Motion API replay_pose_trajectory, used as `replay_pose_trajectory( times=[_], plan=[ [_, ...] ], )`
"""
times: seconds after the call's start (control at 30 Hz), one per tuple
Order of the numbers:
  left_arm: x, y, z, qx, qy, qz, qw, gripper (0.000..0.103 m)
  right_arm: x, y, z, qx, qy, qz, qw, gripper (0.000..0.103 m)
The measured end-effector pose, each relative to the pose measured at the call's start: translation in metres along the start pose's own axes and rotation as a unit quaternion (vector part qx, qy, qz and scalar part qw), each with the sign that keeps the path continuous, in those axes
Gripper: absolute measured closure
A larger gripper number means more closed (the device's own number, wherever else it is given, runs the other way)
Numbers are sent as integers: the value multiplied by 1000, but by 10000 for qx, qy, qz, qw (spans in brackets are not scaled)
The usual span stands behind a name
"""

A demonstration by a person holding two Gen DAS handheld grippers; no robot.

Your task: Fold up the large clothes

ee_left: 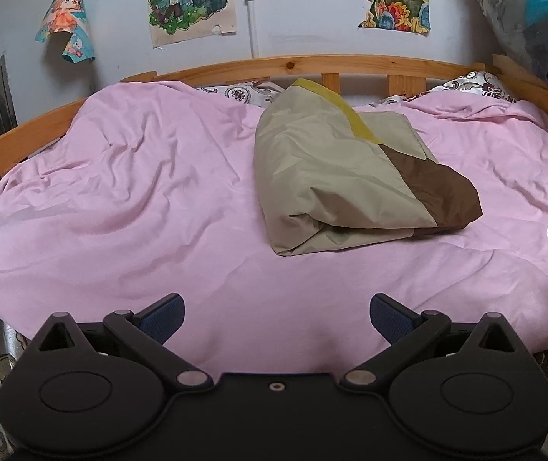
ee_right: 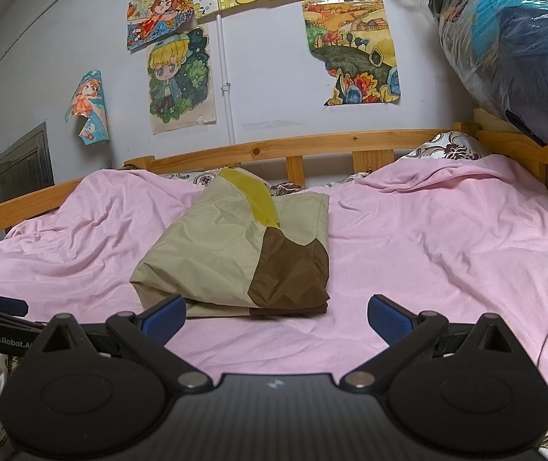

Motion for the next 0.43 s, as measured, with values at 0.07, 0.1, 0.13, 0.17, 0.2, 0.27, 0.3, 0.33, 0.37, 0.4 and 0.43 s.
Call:
replay_pose_trajectory(
  times=[0.07,0.1,0.13,0.17,0.2,0.27,0.3,0.33,0.37,0.4,0.43],
  plan=[
    [0,0,0,5,-2,7,10000,1,0,0,0,0,-3,-2,10000,0],
    [0,0,0,10,-5,11,10000,1,0,0,0,0,-2,-6,10000,0],
    [0,0,0,8,-6,8,10000,1,0,0,0,1,-1,-5,10000,0],
    [0,0,0,5,-1,9,10000,1,0,0,0,-2,0,-4,10000,0],
    [0,0,0,3,-5,7,10000,1,0,0,0,-1,0,1,10000,0],
    [0,0,0,1,-8,7,10000,1,0,0,0,-3,-2,-3,10000,0],
    [0,0,0,-1,-9,6,10000,1,0,0,0,-9,-1,-8,10000,0],
    [0,0,0,-6,-6,4,10000,1,-1,2,0,-14,-2,-11,10000,0],
    [0,0,0,-7,-3,3,10000,1,-1,3,0,-18,-1,-13,10000,0],
    [-1,-1,0,-16,0,-4,10000,1,-1,3,0,-26,3,-13,10000,0],
    [-2,0,1,-32,3,-18,10000,1,-1,5,0,-45,12,-15,10000,0]
  ],
)
Point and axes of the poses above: each gripper's, at about its wrist camera, not at the fingertips, and z roughly the way its jaws point, x to its right, y to its underside, the point moved 6 cm from there along z, roughly the way its jaws point, and after that the axes turned 2 degrees about z, right-handed, at the moved point
